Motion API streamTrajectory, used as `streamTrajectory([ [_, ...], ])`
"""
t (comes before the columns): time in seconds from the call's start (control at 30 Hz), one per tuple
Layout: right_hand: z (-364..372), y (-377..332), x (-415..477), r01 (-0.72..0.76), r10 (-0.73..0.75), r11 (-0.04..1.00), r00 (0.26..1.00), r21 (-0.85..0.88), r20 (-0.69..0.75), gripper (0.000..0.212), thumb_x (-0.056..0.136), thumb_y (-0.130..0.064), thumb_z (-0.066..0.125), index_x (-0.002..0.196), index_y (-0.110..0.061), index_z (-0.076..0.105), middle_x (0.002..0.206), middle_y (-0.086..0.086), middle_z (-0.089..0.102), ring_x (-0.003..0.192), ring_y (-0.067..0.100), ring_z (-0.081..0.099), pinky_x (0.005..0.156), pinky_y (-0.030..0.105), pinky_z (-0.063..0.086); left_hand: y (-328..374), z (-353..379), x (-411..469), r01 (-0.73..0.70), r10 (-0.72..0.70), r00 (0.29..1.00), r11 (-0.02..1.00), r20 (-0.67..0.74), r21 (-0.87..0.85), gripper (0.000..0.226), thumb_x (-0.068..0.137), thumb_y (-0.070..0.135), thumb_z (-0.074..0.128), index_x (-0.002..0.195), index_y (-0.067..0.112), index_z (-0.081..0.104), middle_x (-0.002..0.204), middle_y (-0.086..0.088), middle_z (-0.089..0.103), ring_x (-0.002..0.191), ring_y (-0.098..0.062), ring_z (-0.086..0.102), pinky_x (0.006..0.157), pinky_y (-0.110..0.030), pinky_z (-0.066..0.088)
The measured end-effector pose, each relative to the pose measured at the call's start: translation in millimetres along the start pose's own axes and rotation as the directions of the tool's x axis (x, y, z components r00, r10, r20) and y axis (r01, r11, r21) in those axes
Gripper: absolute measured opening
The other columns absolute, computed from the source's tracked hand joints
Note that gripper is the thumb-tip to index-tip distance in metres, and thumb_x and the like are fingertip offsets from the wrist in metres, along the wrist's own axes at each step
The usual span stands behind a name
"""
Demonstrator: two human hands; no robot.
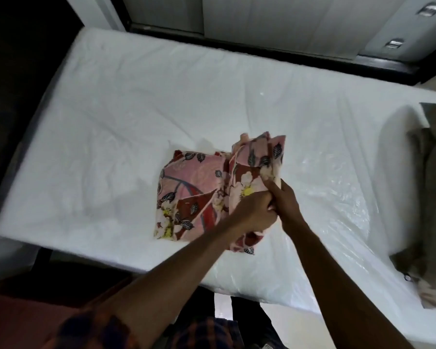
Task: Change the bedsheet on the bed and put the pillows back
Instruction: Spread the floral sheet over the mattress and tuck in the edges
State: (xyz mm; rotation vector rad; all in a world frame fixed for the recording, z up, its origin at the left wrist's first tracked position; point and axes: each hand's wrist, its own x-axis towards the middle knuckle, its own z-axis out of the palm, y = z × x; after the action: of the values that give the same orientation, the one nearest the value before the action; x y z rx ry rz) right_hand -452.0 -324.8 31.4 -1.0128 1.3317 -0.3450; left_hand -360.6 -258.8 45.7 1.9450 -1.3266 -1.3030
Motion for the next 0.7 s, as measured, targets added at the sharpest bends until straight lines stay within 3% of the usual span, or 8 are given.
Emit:
streamTrajectory([
  [0.07,-39,-5,-6,0.032,-0.034,0.999,0.991,-0.023,-0.132,0.006,0.088,-0.016,0.069,0.089,-0.018,0.074,0.078,0.000,0.076,0.076,0.020,0.071,0.062,0.025,0.055,26,33,9,-0.047,0.047,0.999,0.999,0.001,-0.011,0.017,0.095,0.014,0.055,0.109,0.008,0.062,0.091,-0.008,0.066,0.087,-0.023,0.064,0.068,-0.024,0.045],
  [0.13,-86,-11,-10,0.016,-0.043,0.995,0.955,-0.094,-0.295,0.013,0.085,-0.008,0.066,0.077,-0.018,0.070,0.067,0.000,0.070,0.066,0.020,0.064,0.051,0.021,0.050,50,65,16,-0.165,0.166,0.986,0.985,0.019,-0.059,0.017,0.096,0.013,0.056,0.111,0.011,0.060,0.092,-0.004,0.067,0.084,-0.017,0.063,0.073,-0.022,0.051],
  [0.2,-136,-4,-11,-0.028,-0.057,0.980,0.911,-0.198,-0.408,0.015,0.086,-0.008,0.061,0.074,-0.016,0.067,0.069,0.003,0.068,0.066,0.022,0.063,0.057,0.028,0.051,66,95,18,-0.244,0.253,0.966,0.960,0.058,-0.135,0.018,0.097,0.020,0.057,0.115,0.017,0.058,0.102,-0.003,0.070,0.092,-0.015,0.064,0.083,-0.025,0.055],
  [0.3,-205,30,-4,-0.158,-0.065,0.930,0.817,-0.332,-0.572,0.019,0.087,-0.014,0.056,0.094,-0.006,0.071,0.088,0.014,0.073,0.084,0.035,0.069,0.074,0.043,0.056,68,124,21,-0.236,0.260,0.959,0.954,0.116,-0.185,0.026,0.096,0.025,0.060,0.122,0.019,0.058,0.118,-0.001,0.068,0.100,-0.015,0.066,0.084,-0.027,0.057],
  [0.4,-247,74,-1,-0.266,-0.058,0.913,0.665,-0.308,-0.745,0.038,0.090,-0.019,0.059,0.127,-0.015,0.062,0.121,0.014,0.067,0.110,0.035,0.063,0.094,0.043,0.050,43,131,26,-0.208,0.220,0.971,0.970,0.096,-0.125,0.022,0.095,0.019,0.060,0.117,0.016,0.062,0.115,-0.002,0.069,0.091,-0.011,0.063,0.070,-0.017,0.050],
  [0.43,-251,88,1,-0.289,-0.052,0.906,0.651,-0.311,-0.757,0.041,0.090,-0.021,0.063,0.131,-0.016,0.059,0.127,0.016,0.063,0.114,0.036,0.061,0.097,0.043,0.049,29,128,28,-0.180,0.187,0.979,0.980,0.087,-0.081,0.021,0.094,0.017,0.061,0.115,0.015,0.063,0.113,-0.003,0.070,0.092,-0.011,0.062,0.068,-0.014,0.045],
  [0.57,-223,123,11,-0.241,-0.080,0.866,0.798,-0.438,-0.597,0.042,0.090,-0.021,0.072,0.130,-0.015,0.061,0.131,0.017,0.055,0.108,0.033,0.064,0.097,0.050,0.053,-44,96,37,0.011,-0.015,0.999,0.996,0.044,0.094,0.030,0.089,0.009,0.065,0.119,0.012,0.063,0.119,-0.007,0.067,0.106,-0.019,0.063,0.079,-0.021,0.047],
  [0.7,-158,142,19,-0.081,-0.112,0.795,0.954,-0.601,-0.277,0.046,0.089,-0.018,0.073,0.132,-0.013,0.058,0.133,0.016,0.055,0.112,0.028,0.059,0.094,0.040,0.052,-113,48,38,0.148,-0.125,0.987,0.950,-0.101,0.275,0.034,0.082,0.009,0.071,0.115,0.016,0.067,0.116,-0.004,0.071,0.103,-0.022,0.066,0.090,-0.039,0.056],
])
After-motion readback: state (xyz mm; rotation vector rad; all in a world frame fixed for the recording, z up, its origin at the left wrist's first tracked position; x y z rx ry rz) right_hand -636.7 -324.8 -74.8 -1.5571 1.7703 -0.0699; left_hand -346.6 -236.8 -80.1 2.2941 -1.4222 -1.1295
